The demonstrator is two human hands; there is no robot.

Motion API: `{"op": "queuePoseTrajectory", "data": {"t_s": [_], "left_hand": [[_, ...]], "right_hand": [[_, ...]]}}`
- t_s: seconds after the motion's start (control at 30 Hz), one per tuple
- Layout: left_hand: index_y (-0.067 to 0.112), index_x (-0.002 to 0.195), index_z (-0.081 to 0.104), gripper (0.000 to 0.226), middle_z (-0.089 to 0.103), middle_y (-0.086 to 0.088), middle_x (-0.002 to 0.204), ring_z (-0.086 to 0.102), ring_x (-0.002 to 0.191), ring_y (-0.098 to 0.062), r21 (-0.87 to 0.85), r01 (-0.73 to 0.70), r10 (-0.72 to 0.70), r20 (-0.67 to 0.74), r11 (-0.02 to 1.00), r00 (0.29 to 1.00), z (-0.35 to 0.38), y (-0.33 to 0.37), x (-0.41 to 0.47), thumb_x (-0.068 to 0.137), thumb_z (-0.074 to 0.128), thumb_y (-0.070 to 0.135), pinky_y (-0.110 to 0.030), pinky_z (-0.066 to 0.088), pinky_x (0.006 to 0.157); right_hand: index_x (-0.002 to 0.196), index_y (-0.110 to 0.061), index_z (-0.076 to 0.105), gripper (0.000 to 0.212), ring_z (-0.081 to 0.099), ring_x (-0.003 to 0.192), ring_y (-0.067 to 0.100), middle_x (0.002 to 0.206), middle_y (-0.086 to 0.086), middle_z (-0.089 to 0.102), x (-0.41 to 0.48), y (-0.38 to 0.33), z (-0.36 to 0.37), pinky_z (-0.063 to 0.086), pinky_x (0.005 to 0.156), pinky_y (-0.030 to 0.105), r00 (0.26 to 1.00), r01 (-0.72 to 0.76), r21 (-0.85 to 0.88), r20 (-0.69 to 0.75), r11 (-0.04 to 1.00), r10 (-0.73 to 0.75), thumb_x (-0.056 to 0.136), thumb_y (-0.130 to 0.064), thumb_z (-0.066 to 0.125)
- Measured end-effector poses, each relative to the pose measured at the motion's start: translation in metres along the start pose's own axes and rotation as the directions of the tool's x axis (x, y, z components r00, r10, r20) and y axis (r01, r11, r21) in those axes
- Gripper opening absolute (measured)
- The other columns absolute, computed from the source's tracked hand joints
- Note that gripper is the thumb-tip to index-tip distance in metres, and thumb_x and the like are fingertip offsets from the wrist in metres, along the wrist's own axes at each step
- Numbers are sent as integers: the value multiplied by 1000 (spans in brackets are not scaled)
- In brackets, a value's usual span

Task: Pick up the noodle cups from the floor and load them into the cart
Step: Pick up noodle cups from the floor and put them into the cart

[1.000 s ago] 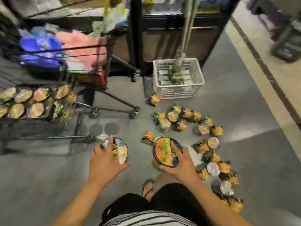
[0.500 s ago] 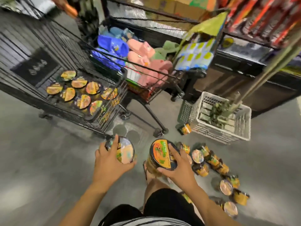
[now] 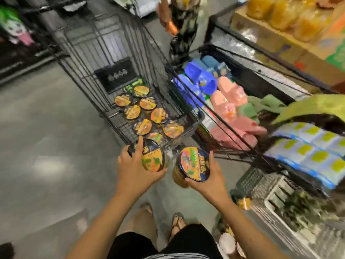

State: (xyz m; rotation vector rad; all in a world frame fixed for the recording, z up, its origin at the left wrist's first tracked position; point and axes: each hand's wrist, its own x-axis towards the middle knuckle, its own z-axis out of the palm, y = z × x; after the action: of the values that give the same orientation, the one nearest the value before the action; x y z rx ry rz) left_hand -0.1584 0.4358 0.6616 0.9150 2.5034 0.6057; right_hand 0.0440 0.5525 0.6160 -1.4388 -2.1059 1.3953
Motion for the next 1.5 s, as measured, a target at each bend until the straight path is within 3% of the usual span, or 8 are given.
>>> {"op": "queuePoseTrajectory", "data": {"t_s": [0.07,0.17,0.3,0.63,0.77,1.0,1.1,1.5], "left_hand": [[41,153,8,123,23,-15,149,24,135,-36,-5,16,-16,-54,1000,998,-14,-6,26,55,75,73,-44,32,108],[40,153,9,122,22,-15,150,23,136,-35,-29,54,-56,-72,998,996,-31,-15,78,56,75,71,-44,30,110],[42,153,6,121,18,-13,153,20,138,-34,-24,103,-105,-61,994,993,-49,-29,171,57,70,76,-46,31,109],[32,154,5,124,24,-24,146,29,132,-44,148,280,-295,92,948,951,-41,-96,411,59,71,76,-48,35,106],[29,154,5,124,26,-24,144,30,129,-42,200,329,-358,129,923,925,-19,-114,472,60,70,77,-45,35,104],[32,154,-1,129,18,-24,147,27,131,-43,204,339,-374,169,918,912,24,-138,542,58,72,76,-47,31,108],[35,153,-8,127,7,-23,152,19,137,-41,205,299,-342,229,932,911,37,-150,556,60,70,76,-47,27,112],[27,155,15,125,17,-27,153,26,137,-43,180,193,-218,129,965,967,48,-167,565,52,51,88,-54,37,104]], "right_hand": [[153,-28,17,133,38,133,4,146,-4,37,28,-29,8,36,109,24,1000,22,29,-12,999,-21,43,-64,84],[134,-40,35,104,43,115,-19,127,-15,47,79,-69,26,33,95,3,997,75,47,-16,996,-74,49,-34,95],[149,-17,27,126,39,132,14,143,1,39,169,-108,61,34,109,28,999,32,-38,-15,999,-33,46,-48,92],[154,-12,15,129,30,137,22,148,7,31,396,-171,171,28,110,31,997,-81,-128,-6,989,81,55,-44,92],[152,-11,19,129,33,137,23,147,7,33,466,-173,209,35,111,41,995,-96,-127,5,987,97,53,-46,92],[151,-9,20,124,31,135,21,142,8,34,549,-159,253,29,110,27,994,-89,-195,48,977,100,55,-39,93],[149,-11,24,125,32,134,21,140,7,37,569,-153,266,35,110,39,991,-96,-244,65,965,115,51,-42,94],[153,-16,-10,146,16,142,21,150,9,19,587,-157,286,23,111,36,975,-150,-156,143,976,172,53,-26,95]]}}
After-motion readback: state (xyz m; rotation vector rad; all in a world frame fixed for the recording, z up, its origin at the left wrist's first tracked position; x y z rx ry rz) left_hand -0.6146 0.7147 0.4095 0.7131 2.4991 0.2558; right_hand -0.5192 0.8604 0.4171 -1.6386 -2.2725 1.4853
